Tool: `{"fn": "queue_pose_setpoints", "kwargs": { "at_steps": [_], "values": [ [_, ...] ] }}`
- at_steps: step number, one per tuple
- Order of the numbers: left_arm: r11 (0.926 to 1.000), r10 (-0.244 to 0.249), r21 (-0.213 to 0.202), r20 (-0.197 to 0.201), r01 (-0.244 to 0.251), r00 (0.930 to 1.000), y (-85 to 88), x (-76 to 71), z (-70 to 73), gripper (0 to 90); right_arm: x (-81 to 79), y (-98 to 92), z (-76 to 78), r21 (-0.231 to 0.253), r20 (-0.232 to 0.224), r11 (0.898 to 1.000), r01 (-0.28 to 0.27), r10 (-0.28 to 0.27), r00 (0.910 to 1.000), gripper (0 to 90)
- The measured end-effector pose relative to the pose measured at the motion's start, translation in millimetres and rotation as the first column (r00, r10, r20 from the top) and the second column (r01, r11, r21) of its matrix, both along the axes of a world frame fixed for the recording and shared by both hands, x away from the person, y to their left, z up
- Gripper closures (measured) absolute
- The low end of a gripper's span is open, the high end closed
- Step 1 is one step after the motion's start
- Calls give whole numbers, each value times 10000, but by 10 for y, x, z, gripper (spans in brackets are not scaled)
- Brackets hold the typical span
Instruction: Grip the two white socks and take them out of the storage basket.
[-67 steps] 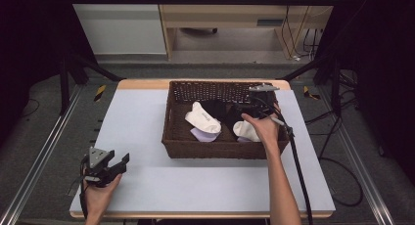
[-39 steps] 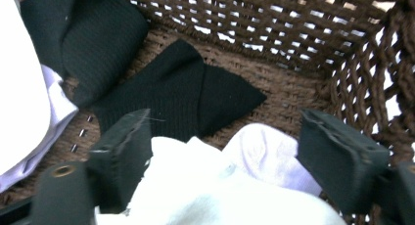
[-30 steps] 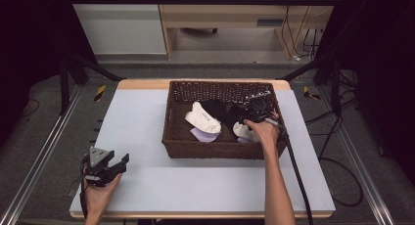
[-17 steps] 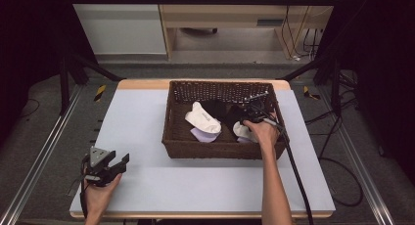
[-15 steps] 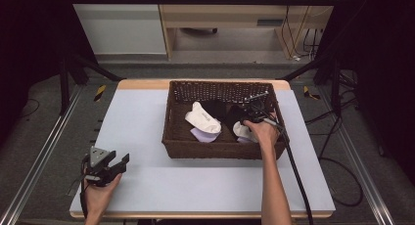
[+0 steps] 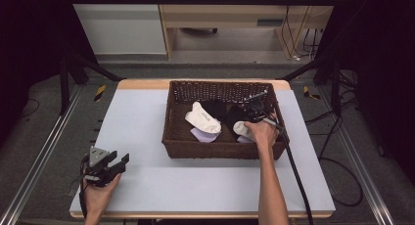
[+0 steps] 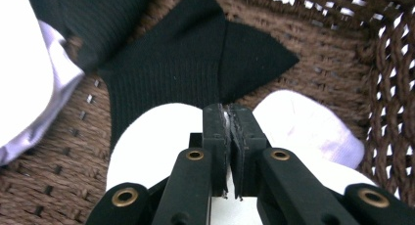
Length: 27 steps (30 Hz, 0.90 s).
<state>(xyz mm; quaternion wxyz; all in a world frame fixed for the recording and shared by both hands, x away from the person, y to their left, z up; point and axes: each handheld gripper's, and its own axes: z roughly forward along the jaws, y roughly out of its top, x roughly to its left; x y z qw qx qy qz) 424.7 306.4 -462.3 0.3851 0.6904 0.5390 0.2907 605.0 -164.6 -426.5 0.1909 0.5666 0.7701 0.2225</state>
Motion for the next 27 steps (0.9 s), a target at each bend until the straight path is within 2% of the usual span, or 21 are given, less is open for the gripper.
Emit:
{"fn": "queue_pose_setpoints", "kwargs": {
  "at_steps": [1, 2, 3, 6, 7, 8, 12, 13, 15, 18, 19, 20, 21, 22, 23, 24, 25, 26, 27],
  "values": [
    [10000, 4, -4, -9, -4, 10000, -2, 1, -1, 494, -14, -9, 32, 215, 177, 9998, -32, 28, 9998, 865],
    [10000, 4, -4, -9, -4, 10000, -2, 1, -1, 495, -14, -9, 32, 215, 177, 9998, -32, 28, 9998, 865],
    [10000, -2, 0, -22, 2, 10000, -5, 2, -3, 495, -31, -20, 66, 458, 478, 9989, -42, 20, 9989, 866],
    [10000, -10, 26, -22, 10, 10000, -6, 2, -2, 495, -52, -35, 113, 792, 852, 9968, -101, 34, 9964, 867],
    [10000, -10, 26, -22, 10, 10000, -6, 2, -2, 495, -52, -35, 113, 792, 852, 9968, -101, 34, 9964, 867],
    [10000, -8, 18, -29, 8, 10000, -7, 3, -3, 495, -68, -43, 145, 1043, 1059, 9945, -138, 27, 9944, 869],
    [10000, -12, 5, -20, 12, 10000, -6, 0, 0, 495, -80, -47, 168, 1154, 1315, 9931, -212, 59, 9913, 870],
    [10000, -3, -17, -14, 3, 10000, -4, 1, -1, 495, -94, -52, 193, 1211, 1654, 9922, -295, 91, 9862, 869],
    [10000, -2, -13, -21, 2, 10000, -2, 1, -1, 495, -102, -55, 207, 1260, 1804, 9915, -337, 105, 9835, 869],
    [10000, -4, -13, -26, 4, 10000, -5, 2, -3, 495, -149, -73, 277, 1614, 2560, 9851, -599, 168, 9665, 869],
    [10000, -10, 14, -23, 10, 10000, -6, 2, -2, 495, -183, -78, 330, 1697, 3069, 9817, -863, 306, 9512, 869],
    [10000, -8, 14, -28, 8, 10000, -9, 1, -1, 495, -183, -78, 330, 1697, 3069, 9817, -863, 306, 9512, 869],
    [10000, -31, 35, -4, 31, 10000, -16, 0, 1, 495, -220, -84, 384, 1809, 3511, 9779, -1045, 350, 9357, 868],
    [10000, -31, 35, -4, 31, 10000, -16, 0, 1, 495, -220, -84, 384, 1809, 3511, 9779, -1045, 350, 9357, 868],
    [10000, -43, 22, 6, 43, 10000, -22, -3, 2, 495, -233, -87, 404, 1852, 3666, 9763, -1116, 368, 9297, 869],
    [10000, -62, 23, 15, 62, 10000, -26, -6, 4, 494, -268, -101, 455, 2000, 3982, 9713, -1288, 396, 9165, 868],
    [10000, -65, 19, 21, 65, 10000, -27, -7, 5, 494, -283, -108, 474, 2043, 4096, 9694, -1362, 417, 9113, 868],
    [10000, -65, 19, 21, 65, 10000, -27, -7, 5, 494, -283, -108, 474, 2043, 4096, 9694, -1362, 417, 9113, 868],
    [10000, -68, 20, 24, 68, 10000, -29, -7, 5, 494, -318, -121, 513, 2138, 4262, 9653, -1498, 458, 9034, 867]
  ]
}}
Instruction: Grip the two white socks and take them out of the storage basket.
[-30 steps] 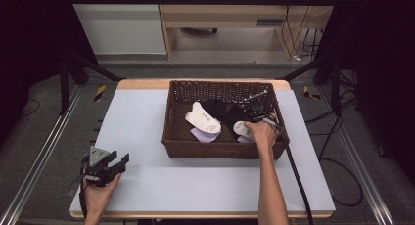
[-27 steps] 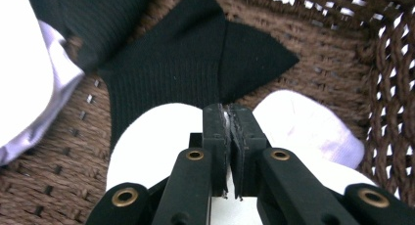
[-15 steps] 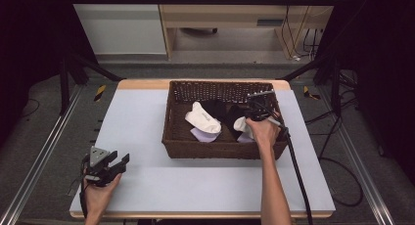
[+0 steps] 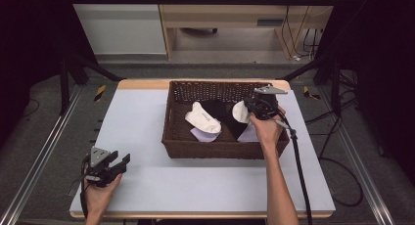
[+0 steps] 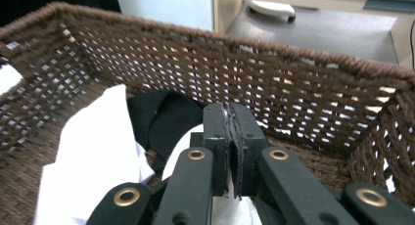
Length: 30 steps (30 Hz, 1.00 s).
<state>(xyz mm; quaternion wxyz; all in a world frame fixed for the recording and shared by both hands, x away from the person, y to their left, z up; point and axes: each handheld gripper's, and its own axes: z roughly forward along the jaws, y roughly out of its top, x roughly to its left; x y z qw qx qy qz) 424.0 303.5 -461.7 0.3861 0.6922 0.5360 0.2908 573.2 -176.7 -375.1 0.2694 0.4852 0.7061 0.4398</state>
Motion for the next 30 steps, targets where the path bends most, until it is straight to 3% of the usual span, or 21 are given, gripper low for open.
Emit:
{"fn": "queue_pose_setpoints", "kwargs": {
  "at_steps": [9, 14, 16, 20, 22, 23, 30],
  "values": [
    [10000, -25, -6, 32, 25, 10000, -6, -6, 6, 494, -177, -22, 156, 549, 794, 9976, -415, 371, 9962, 867],
    [10000, -44, -6, 44, 44, 10000, -11, -9, 9, 492, -356, -44, 318, 891, 1430, 9923, -857, 725, 9871, 867],
    [10000, -52, 19, 54, 52, 10000, -13, -10, 10, 492, -381, -45, 341, 925, 1482, 9914, -923, 780, 9859, 867],
    [9998, -90, 155, 133, 88, 9999, -19, -14, 17, 468, -554, -60, 505, 1092, 1965, 9833, -1455, 1222, 9729, 867],
    [9998, -103, 182, 230, 98, 9997, -20, -17, 16, 459, -580, -61, 529, 1073, 2011, 9826, -1516, 1279, 9712, 867],
    [9998, -88, 205, 292, 82, 9995, -22, -22, 20, 446, -654, -64, 589, 1046, 2182, 9802, -1680, 1422, 9655, 867],
    [9992, -39, 399, 444, 21, 9990, -20, -22, 25, 458, -849, -53, 716, 1123, 2456, 9685, -2223, 1897, 9506, 867]
  ]
}}
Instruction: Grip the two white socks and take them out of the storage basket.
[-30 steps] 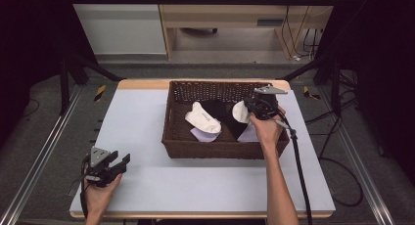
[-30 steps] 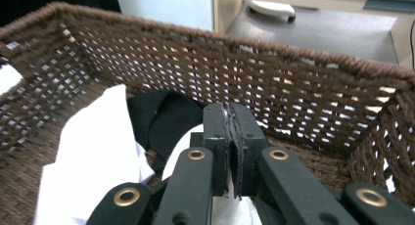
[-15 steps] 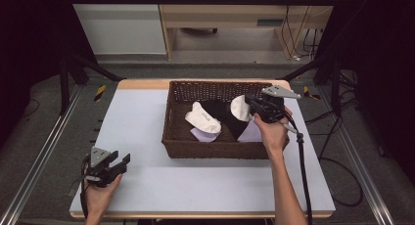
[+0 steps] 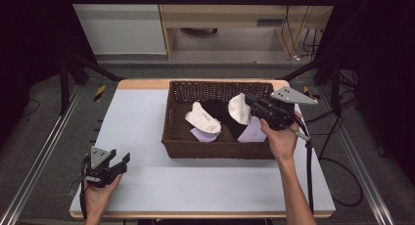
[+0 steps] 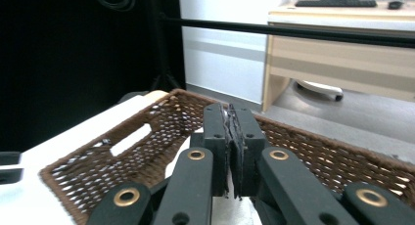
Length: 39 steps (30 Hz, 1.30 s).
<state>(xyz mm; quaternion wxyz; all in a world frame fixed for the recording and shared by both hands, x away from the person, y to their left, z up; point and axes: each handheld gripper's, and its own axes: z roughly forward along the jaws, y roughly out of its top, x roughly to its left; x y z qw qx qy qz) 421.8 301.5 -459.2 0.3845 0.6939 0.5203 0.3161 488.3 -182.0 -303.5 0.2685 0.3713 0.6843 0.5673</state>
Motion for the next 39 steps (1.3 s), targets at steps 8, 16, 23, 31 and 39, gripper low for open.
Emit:
{"fn": "queue_pose_setpoints", "kwargs": {
  "at_steps": [8, 16, 23, 31, 39],
  "values": [
    [9999, 96, -73, -5, -96, 10000, 3, -10, 0, 451, -302, 63, 127, -65, 342, 9967, -811, 812, 9961, 867],
    [9993, 73, -367, -79, -76, 9999, 8, -13, -9, 406, -589, 165, 125, -264, 408, 9832, -1806, 1816, 9825, 867],
    [9978, 202, -625, -205, -214, 9996, 19, -22, -8, 389, -779, 265, 31, -313, 253, 9641, -2635, 2643, 9641, 866],
    [9968, 211, -766, -22, -212, 9998, 23, -49, 21, 381, -858, 347, -279, -437, -510, 9499, -3095, 3073, 9503, 866],
    [9968, 260, -759, 48, -256, 9996, 29, -69, 43, 382, -903, 385, -544, -587, -1118, 9422, -3300, 3222, 9400, 866]
  ]
}}
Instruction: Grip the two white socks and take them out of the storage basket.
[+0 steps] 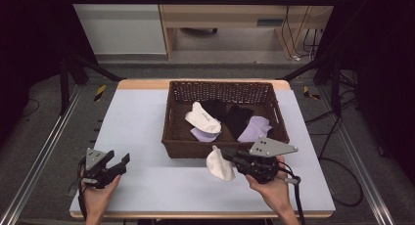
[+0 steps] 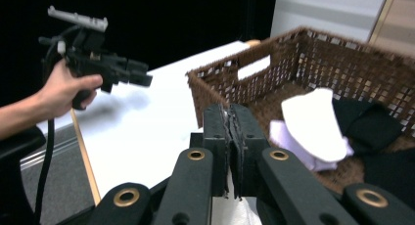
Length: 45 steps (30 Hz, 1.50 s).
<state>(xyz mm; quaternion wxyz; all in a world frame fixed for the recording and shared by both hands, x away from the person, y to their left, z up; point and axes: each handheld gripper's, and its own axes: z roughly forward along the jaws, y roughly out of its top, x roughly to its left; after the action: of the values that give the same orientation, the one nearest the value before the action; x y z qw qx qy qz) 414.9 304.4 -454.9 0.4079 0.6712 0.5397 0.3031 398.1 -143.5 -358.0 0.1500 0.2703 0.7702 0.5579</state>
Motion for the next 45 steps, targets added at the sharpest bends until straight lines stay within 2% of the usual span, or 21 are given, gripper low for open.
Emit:
{"fn": "queue_pose_setpoints", "kwargs": {
  "at_steps": [1, 3, 4, 6, 8, 13, 16, 20, 23, 24, 25, 27, 29, 34, 35, 40, 43, 44, 45],
  "values": [
    [10000, -6, 7, 4, 6, 10000, 1, -1, 2, 383, 3, -1, -92, -141, -207, 9999, 8, -11, 9998, 866],
    [10000, -22, -17, 8, 22, 10000, 0, -2, 5, 383, 5, -2, -141, -182, -323, 9998, -9, 3, 9995, 866],
    [10000, -66, -28, 9, 66, 10000, 0, -1, 6, 388, 10, -1, -245, -290, -573, 9996, -26, 9, 9984, 866],
    [10000, -80, -20, -14, 80, 10000, 1, -1, 8, 389, 17, 2, -284, -348, -710, 9994, -44, 19, 9975, 865],
    [10000, -60, -67, 22, 61, 10000, -1, -3, 10, 391, 44, 19, -413, -588, -1107, 9983, -23, -42, 9938, 865],
    [9999, -68, -80, 42, 68, 10000, 1, -13, 18, 394, 77, 15, -534, -837, -1301, 9964, 116, -225, 9912, 864],
    [9999, -135, -66, 2, 135, 9999, -8, -16, 21, 397, 120, -21, -697, -1082, -1732, 9935, 339, -525, 9835, 862],
    [9997, -236, -86, 22, 236, 9997, -24, -17, 25, 396, 160, -53, -853, -1448, -2076, 9884, 462, -760, 9753, 854],
    [9995, -278, -112, 35, 278, 9996, -30, -22, 34, 394, 169, -53, -912, -1549, -2269, 9870, 435, -784, 9708, 829],
    [9994, -325, -149, 42, 326, 9995, -35, -24, 43, 388, 168, -45, -947, -1683, -2299, 9847, 462, -848, 9695, 786],
    [9991, -381, -204, 70, 382, 9992, -38, -26, 50, 388, 168, -45, -947, -1683, -2299, 9847, 462, -848, 9695, 786],
    [9983, -496, -295, 107, 499, 9987, -52, -36, 74, 383, 156, -47, -928, -1666, -2198, 9844, 561, -926, 9711, 726],
    [9971, -632, -419, 181, 639, 9978, -82, -50, 117, 379, 125, -82, -853, -1531, -1848, 9853, 762, -1043, 9772, 668],
    [9952, -798, -550, 338, 816, 9962, -121, -74, 188, 376, 92, -158, -741, -1284, -1526, 9863, 1034, -1226, 9806, 642],
    [9945, -847, -577, 404, 869, 9956, -140, -78, 233, 376, 81, -211, -671, -1123, -1329, 9860, 1230, -1376, 9815, 630],
    [9921, -1044, -622, 661, 1085, 9923, -215, -81, 375, 376, 64, -298, -576, -861, -1115, 9841, 1551, -1642, 9801, 603],
    [9892, -1346, -452, 968, 1394, 9862, -318, -56, 537, 375, 57, -378, -545, -788, -1065, 9809, 1779, -1857, 9768, 573],
    [9892, -1346, -452, 968, 1394, 9862, -318, -56, 537, 374, 51, -396, -543, -809, -1096, 9790, 1871, -1953, 9746, 563],
    [9875, -1477, -379, 1145, 1528, 9824, -383, -33, 633, 374, 49, -413, -546, -824, -1058, 9776, 1934, -2016, 9737, 548]
  ]
}}
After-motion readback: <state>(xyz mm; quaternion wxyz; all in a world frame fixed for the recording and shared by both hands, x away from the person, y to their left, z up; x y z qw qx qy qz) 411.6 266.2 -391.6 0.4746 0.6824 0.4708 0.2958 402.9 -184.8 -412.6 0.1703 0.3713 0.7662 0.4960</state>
